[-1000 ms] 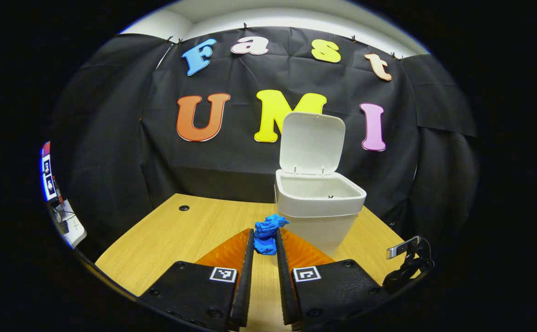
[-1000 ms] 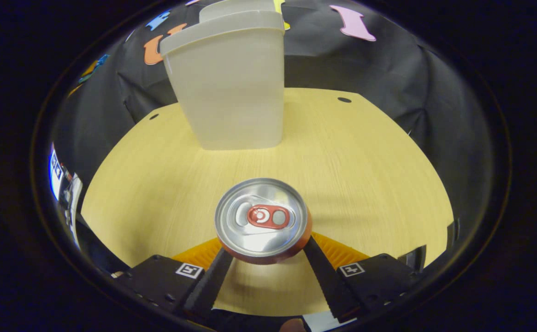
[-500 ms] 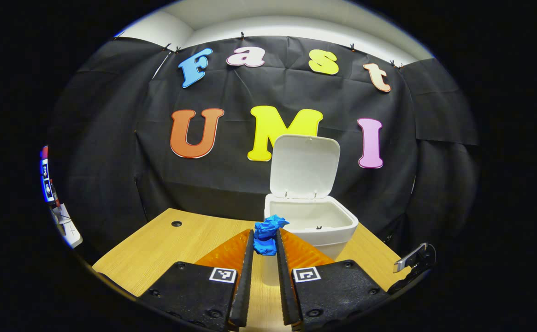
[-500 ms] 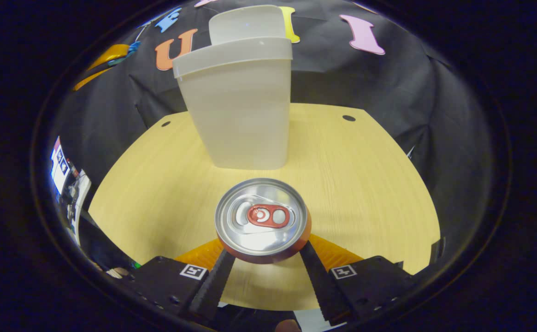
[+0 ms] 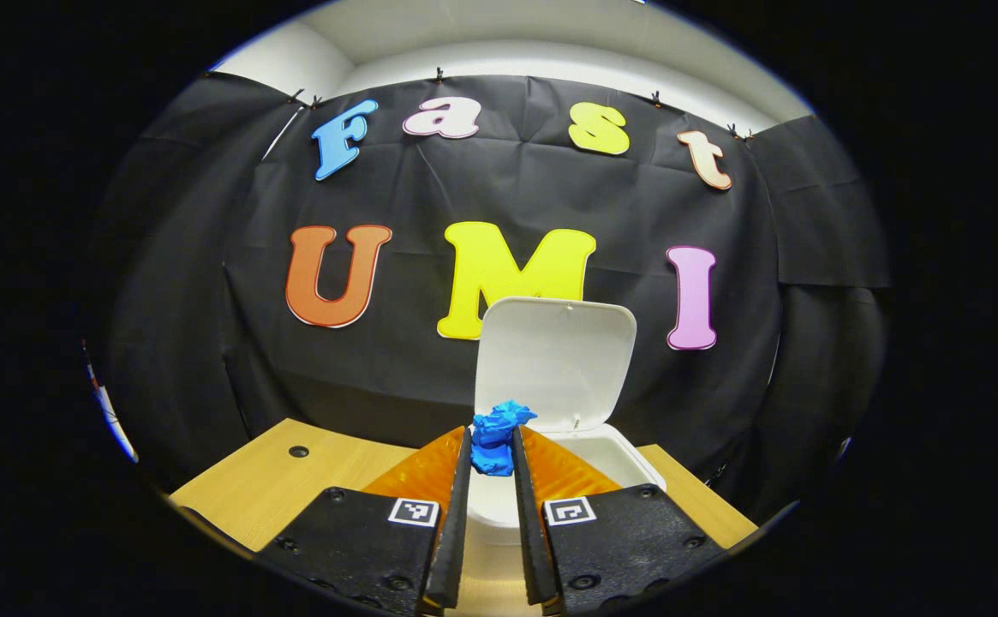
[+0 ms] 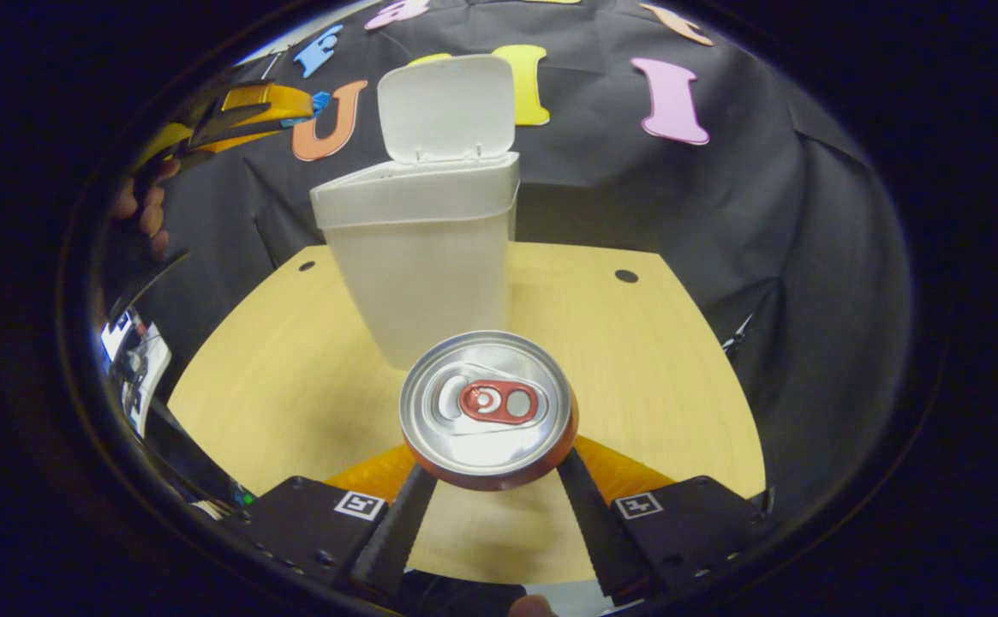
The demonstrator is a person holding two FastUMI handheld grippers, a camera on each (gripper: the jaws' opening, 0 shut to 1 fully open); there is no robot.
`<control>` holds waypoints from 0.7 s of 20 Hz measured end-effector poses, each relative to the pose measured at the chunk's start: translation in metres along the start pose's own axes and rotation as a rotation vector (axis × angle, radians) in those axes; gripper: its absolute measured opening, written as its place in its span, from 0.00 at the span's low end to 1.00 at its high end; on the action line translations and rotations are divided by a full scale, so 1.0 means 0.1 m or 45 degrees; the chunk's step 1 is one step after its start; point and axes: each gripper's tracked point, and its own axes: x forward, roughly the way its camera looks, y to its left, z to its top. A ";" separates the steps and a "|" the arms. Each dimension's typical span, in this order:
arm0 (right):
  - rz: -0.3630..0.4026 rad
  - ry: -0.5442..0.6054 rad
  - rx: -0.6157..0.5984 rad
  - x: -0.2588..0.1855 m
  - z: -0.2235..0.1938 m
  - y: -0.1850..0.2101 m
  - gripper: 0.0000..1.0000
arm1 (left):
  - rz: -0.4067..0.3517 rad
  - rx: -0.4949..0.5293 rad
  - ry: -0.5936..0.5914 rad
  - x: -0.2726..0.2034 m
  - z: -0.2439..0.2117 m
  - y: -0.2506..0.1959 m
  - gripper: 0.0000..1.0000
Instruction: Press the lid of the desktop garbage bin to open it, pick up the crumpled paper on the desktop and throw it into the bin, then pick up the pop can on the desktop and drop it into the bin, and finally close the garbage bin lid.
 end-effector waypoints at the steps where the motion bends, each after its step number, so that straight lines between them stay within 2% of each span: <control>1: -0.005 -0.009 0.003 -0.01 0.05 -0.04 0.82 | -0.010 -0.003 0.008 0.08 -0.02 -0.03 0.31; 6: 0.001 -0.020 -0.001 0.01 0.20 -0.10 0.82 | -0.053 -0.001 0.056 0.41 -0.17 -0.17 0.33; 7: 0.005 -0.022 -0.002 0.02 0.21 -0.09 0.82 | -0.070 -0.003 0.076 0.45 -0.21 -0.20 0.29; 9: 0.020 -0.025 -0.001 0.03 0.24 -0.08 0.82 | -0.065 -0.004 0.091 0.48 -0.25 -0.17 0.55; 10: 0.025 -0.023 0.000 0.04 0.25 -0.08 0.82 | -0.068 -0.005 0.096 0.50 -0.26 -0.19 0.51; 11: 0.027 -0.022 0.002 0.04 0.27 -0.08 0.82 | -0.076 -0.008 0.099 0.51 -0.28 -0.20 0.69; 12: 0.031 -0.024 0.004 0.05 0.28 -0.07 0.82 | -0.072 -0.006 0.100 0.53 -0.28 -0.18 0.79; 13: 0.029 -0.023 0.001 0.05 0.30 -0.06 0.82 | -0.076 -0.006 0.101 0.49 -0.27 -0.18 0.97; 14: 0.029 -0.026 -0.002 0.05 0.32 -0.05 0.82 | -0.071 -0.002 0.101 0.49 -0.28 -0.15 1.00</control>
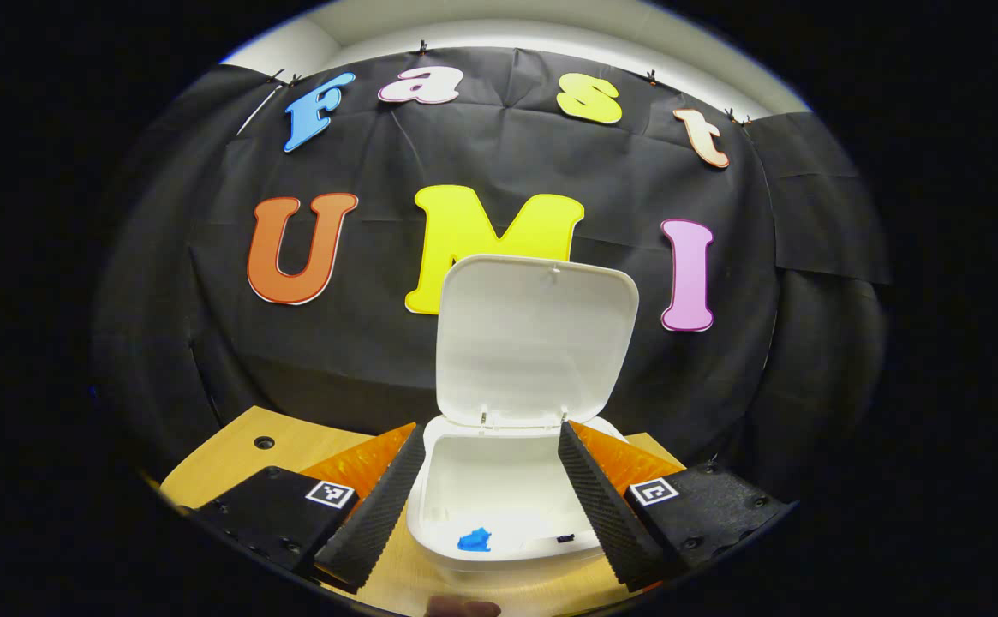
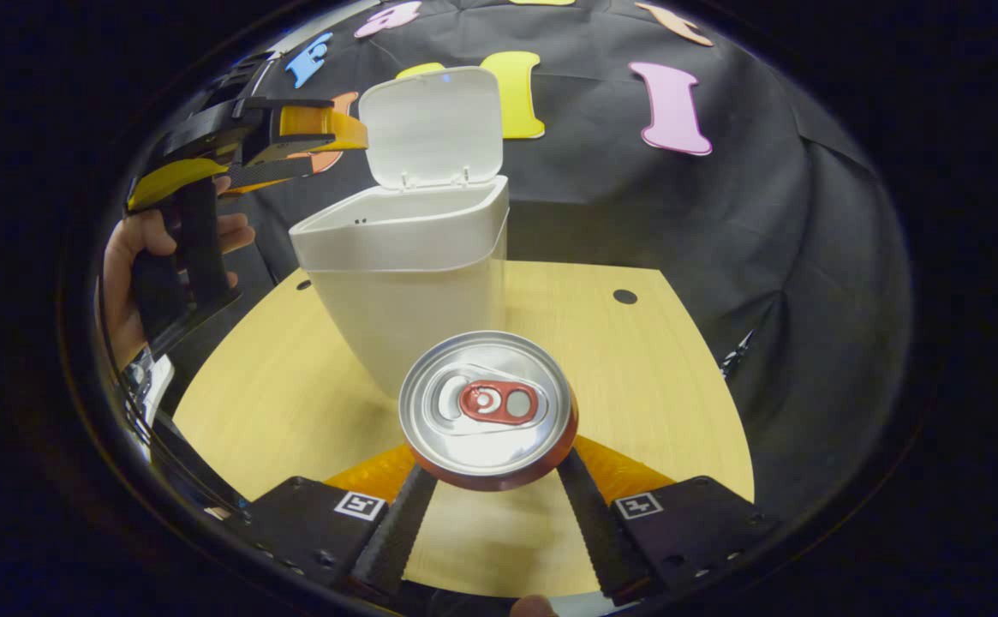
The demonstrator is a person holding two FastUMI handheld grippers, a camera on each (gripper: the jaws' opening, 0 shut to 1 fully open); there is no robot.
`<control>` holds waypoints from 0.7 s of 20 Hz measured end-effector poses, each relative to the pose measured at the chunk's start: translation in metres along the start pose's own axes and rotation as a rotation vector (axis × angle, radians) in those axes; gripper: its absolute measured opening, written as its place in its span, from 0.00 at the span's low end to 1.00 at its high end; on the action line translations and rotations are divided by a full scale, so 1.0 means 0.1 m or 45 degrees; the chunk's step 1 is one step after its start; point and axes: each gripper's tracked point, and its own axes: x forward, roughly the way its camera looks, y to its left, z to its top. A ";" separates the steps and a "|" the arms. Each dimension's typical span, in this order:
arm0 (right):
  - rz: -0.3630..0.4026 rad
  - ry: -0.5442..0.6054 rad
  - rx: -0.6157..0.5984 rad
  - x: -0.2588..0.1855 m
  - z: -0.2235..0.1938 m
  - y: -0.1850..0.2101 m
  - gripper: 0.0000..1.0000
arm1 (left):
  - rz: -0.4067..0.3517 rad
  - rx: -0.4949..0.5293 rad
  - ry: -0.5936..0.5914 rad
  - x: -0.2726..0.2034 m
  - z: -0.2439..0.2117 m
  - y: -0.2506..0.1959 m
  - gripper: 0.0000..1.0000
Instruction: Press the lid of the desktop garbage bin to open it, pick up the crumpled paper on the desktop and throw it into the bin, then pick up the pop can on the desktop and drop it into the bin, and finally close the garbage bin lid.
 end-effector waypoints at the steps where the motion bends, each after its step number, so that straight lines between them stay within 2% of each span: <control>1: -0.004 -0.001 -0.007 0.00 0.03 0.01 0.82 | 0.004 0.001 0.000 -0.02 0.00 0.02 1.00; 8: -0.011 -0.012 -0.056 -0.16 0.30 0.14 0.82 | 0.022 0.024 -0.003 -0.38 -0.07 0.23 0.99; 14: 0.046 -0.053 -0.129 -0.45 0.96 0.34 0.82 | 0.091 -0.005 0.068 -0.94 -0.39 0.57 0.99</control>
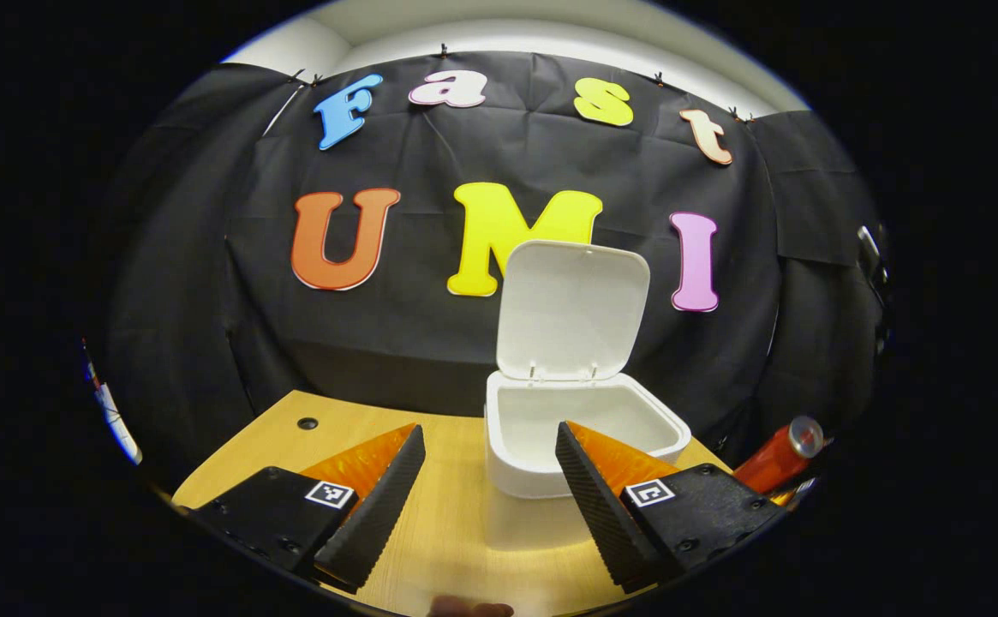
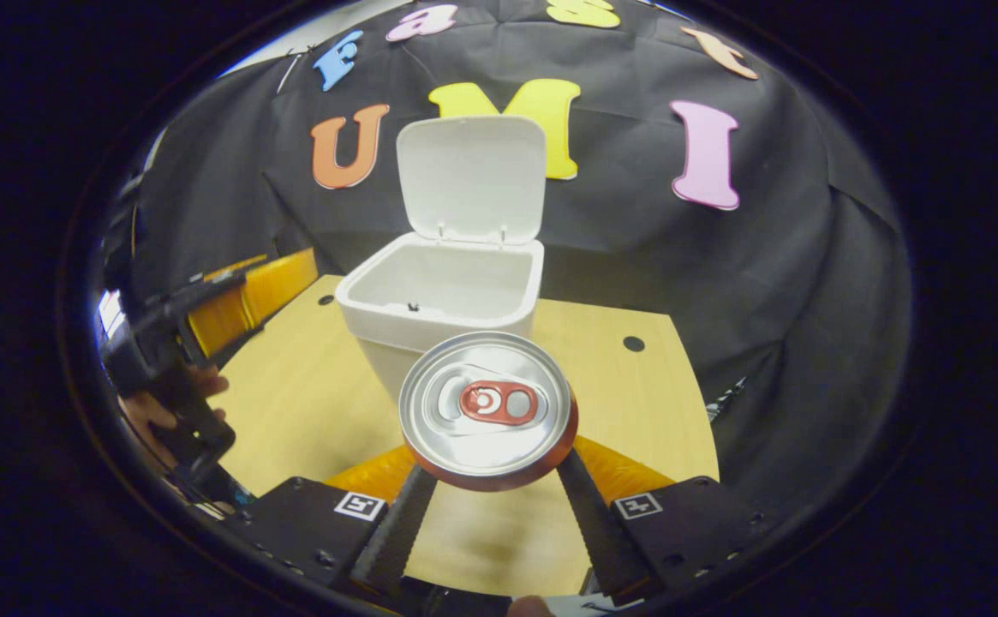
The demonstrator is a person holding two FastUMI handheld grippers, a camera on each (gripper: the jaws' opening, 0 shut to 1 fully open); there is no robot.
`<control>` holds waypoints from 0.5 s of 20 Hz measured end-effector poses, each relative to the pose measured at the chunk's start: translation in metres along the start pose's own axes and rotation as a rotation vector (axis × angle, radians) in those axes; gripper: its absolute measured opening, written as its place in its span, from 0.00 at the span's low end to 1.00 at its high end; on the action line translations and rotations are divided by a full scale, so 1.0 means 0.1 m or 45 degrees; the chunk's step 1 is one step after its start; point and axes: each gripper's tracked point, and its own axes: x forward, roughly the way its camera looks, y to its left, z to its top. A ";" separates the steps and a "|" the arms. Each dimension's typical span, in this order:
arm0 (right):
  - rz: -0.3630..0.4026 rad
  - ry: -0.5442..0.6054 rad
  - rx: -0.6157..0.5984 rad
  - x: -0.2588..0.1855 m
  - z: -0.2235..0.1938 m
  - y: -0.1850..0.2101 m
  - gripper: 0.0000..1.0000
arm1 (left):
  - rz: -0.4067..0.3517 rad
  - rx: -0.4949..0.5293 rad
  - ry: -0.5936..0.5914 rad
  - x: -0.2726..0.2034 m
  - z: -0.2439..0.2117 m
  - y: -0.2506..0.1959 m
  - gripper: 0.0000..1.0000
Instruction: Press the lid of the desktop garbage bin to open it, pick up the crumpled paper on the desktop and throw it into the bin, then pick up the pop can on the desktop and drop it into the bin, and finally close the garbage bin lid.
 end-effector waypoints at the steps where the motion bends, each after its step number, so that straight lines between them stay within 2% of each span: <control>1: 0.005 -0.006 -0.016 -0.01 0.11 0.04 0.82 | 0.015 -0.009 0.010 -0.07 -0.03 0.06 0.99; 6: 0.034 -0.077 -0.068 0.01 0.69 0.19 0.82 | 0.089 -0.033 0.015 -0.38 -0.07 0.30 0.99; 10: 0.031 -0.127 -0.101 0.28 1.12 0.24 0.82 | 0.159 -0.002 -0.005 -0.55 0.02 0.47 0.99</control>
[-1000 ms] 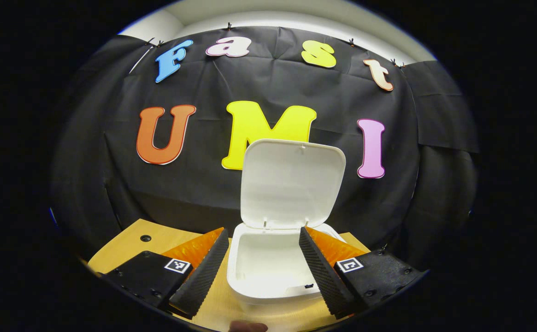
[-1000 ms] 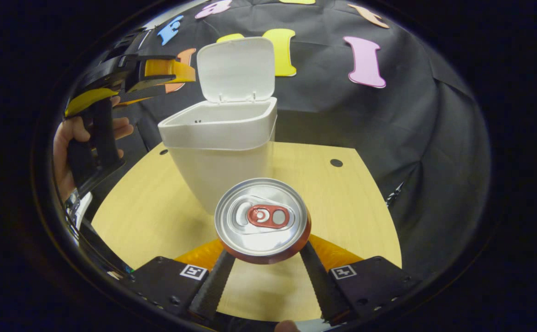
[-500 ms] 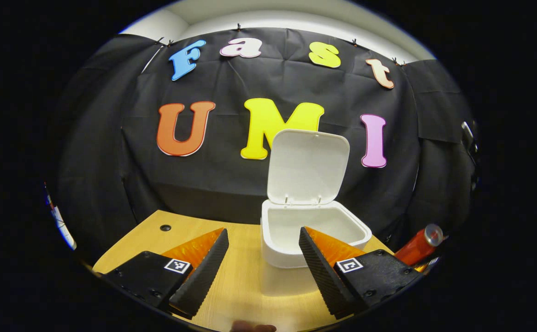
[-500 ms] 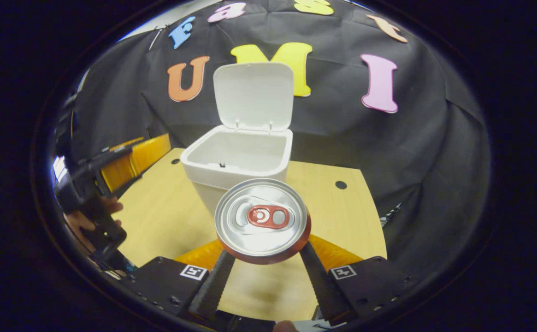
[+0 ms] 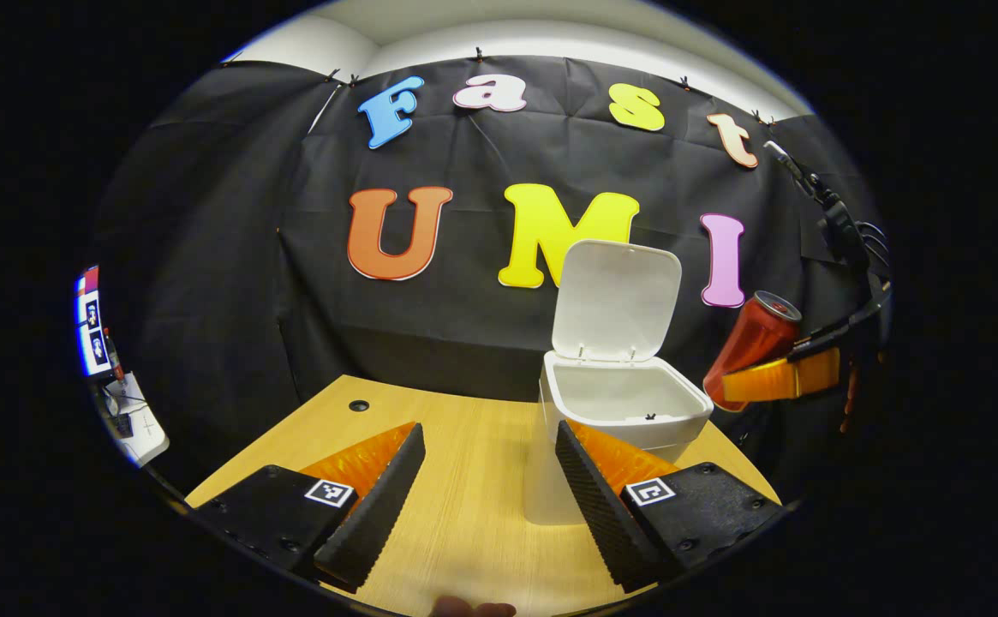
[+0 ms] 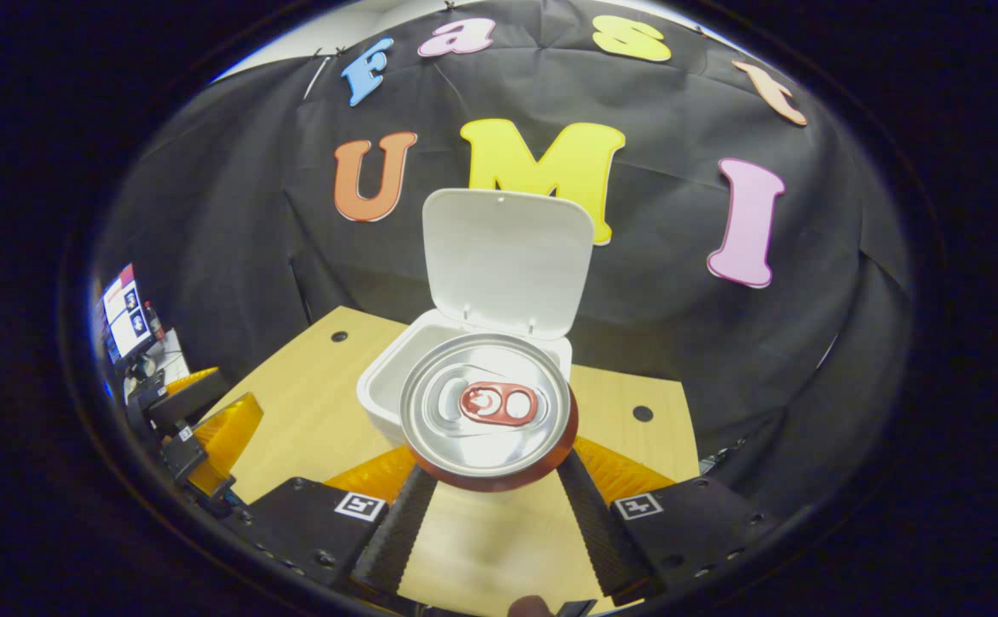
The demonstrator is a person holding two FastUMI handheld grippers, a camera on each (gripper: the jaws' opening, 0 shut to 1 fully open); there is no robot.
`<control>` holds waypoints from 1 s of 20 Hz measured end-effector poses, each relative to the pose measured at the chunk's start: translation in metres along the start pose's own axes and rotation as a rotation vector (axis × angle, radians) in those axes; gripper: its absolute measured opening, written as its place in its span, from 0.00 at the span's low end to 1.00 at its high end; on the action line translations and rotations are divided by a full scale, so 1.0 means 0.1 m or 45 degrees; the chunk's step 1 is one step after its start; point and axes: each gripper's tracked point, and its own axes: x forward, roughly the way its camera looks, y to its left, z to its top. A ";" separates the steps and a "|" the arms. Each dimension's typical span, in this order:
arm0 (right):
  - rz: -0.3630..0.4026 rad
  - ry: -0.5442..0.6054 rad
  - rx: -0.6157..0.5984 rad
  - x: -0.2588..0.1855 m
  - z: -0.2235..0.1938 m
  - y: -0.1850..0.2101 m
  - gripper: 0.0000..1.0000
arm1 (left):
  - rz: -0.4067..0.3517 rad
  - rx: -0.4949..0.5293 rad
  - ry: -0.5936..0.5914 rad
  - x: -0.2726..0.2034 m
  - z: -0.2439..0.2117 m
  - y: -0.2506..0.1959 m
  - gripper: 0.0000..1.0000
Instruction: Press the lid of the desktop garbage bin to open it, pick up the crumpled paper on the desktop and throw it into the bin, then pick up the pop can on the desktop and drop it into the bin, and finally close the garbage bin lid.
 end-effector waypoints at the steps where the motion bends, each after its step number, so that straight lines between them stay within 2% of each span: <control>1: -0.001 0.004 -0.001 0.11 0.06 0.00 0.81 | 0.026 0.005 -0.007 -0.04 0.03 0.07 0.99; 8: 0.010 0.069 0.038 0.69 0.22 0.08 0.82 | 0.175 0.004 -0.033 -0.16 0.13 0.41 0.99; 20: -0.001 0.141 0.061 1.06 0.18 0.05 0.83 | 0.253 -0.015 -0.030 -0.15 0.19 0.45 0.99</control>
